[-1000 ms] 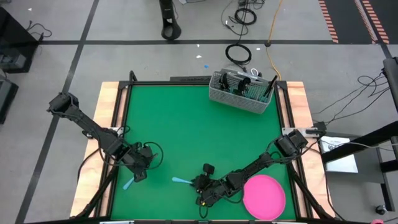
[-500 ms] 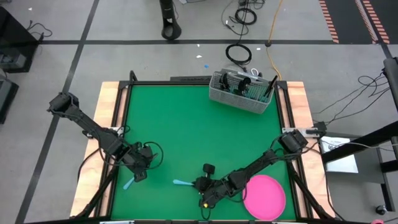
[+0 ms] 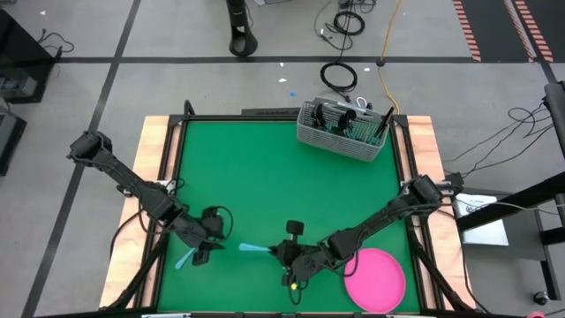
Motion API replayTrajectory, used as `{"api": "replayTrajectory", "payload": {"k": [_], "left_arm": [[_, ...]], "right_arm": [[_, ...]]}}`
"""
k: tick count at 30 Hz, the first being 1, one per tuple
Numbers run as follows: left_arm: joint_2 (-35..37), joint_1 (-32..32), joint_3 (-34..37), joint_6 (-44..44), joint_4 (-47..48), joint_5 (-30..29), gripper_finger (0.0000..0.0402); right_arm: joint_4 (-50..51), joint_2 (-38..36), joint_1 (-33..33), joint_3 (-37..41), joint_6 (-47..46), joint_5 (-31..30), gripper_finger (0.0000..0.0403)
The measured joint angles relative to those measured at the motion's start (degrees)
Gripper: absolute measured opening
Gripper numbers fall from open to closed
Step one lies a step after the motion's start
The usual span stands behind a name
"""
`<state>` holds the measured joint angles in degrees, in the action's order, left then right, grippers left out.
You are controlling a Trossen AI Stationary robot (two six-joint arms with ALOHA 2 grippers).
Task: Sort silverware
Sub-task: Put the blue table knife into the silverware basket
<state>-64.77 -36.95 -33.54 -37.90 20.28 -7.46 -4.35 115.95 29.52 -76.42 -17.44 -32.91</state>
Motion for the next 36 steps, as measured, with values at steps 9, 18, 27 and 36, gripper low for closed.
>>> {"api": "replayTrajectory", "payload": {"k": [9, 18, 27, 36], "left_arm": [[0.0, 5.1, 0.0, 3.7, -11.7, 5.8, 0.0136], [0.0, 15.6, 0.0, -8.7, -19.5, 19.8, 0.0136], [-4.6, 23.7, 1.0, -21.8, -23.9, 31.8, 0.0136], [-12.5, 23.9, 1.0, -26.2, -37.4, 38.6, 0.0136]], "right_arm": [[3.4, -2.0, -1.8, 0.0, 7.9, 5.8, 0.0006], [2.6, -2.0, -1.8, 0.0, 17.0, 6.2, 0.0006], [-2.6, -2.1, -2.2, 0.0, 25.9, 5.9, 0.0008], [-4.3, -2.1, -2.2, -0.1, 29.8, 5.9, 0.0008]]}}
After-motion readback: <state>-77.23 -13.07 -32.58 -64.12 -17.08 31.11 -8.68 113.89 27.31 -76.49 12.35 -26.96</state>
